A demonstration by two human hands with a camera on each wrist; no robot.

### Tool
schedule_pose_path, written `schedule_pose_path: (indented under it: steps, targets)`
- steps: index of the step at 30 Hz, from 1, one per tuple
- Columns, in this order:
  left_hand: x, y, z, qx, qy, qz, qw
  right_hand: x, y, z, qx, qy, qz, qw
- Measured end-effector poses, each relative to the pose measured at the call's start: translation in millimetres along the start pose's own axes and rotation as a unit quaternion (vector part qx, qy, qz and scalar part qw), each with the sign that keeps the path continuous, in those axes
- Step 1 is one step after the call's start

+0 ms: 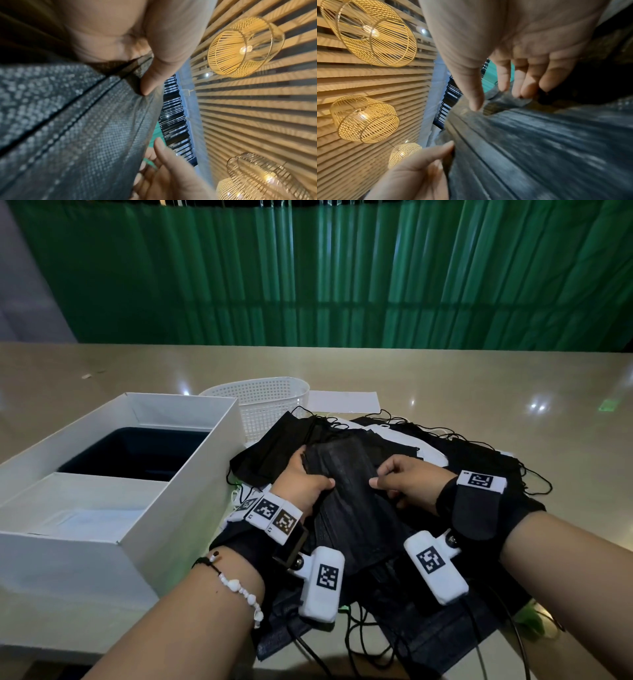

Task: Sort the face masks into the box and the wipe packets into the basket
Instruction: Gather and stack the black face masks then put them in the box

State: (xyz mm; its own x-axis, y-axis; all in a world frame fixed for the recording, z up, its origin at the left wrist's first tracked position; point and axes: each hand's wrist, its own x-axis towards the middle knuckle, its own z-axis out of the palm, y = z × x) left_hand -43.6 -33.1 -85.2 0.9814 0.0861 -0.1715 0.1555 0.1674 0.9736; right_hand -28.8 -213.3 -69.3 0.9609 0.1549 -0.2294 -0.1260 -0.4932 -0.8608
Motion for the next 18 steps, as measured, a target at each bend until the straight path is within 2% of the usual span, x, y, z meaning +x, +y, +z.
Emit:
schedule_pose_path:
  steps: [2,4,6,9,12,15,18]
  targets:
    - [-6,13,0,-0.044,-0.016,0.032,0.998,-2,3,-7,0.004,0.044,-0.005,0.999]
    - [-12,30,0,-0.106,-0.06,0.052,0.991,-3,5,-11,0.045,0.056,-0.01,0.997]
    - [-18,45,-1,-0.172,-0.095,0.067,0.978,-4,3,-12,0.116,0.025,-0.019,0.993]
    - [-18,54,0,-0.233,-0.079,0.047,0.968,-4,-2,-14,0.185,-0.014,-0.048,0.981]
    - [-12,37,0,-0.197,-0.029,-0.022,0.98,-3,-9,-10,0.102,-0.028,-0.061,0.992]
    - [-9,14,-2,-0.157,0.008,-0.099,0.983,2,-5,-2,0.018,-0.043,-0.036,0.998]
    - [-13,3,-2,-0.154,0.022,-0.114,0.981,7,5,2,-0.012,-0.035,-0.024,0.999]
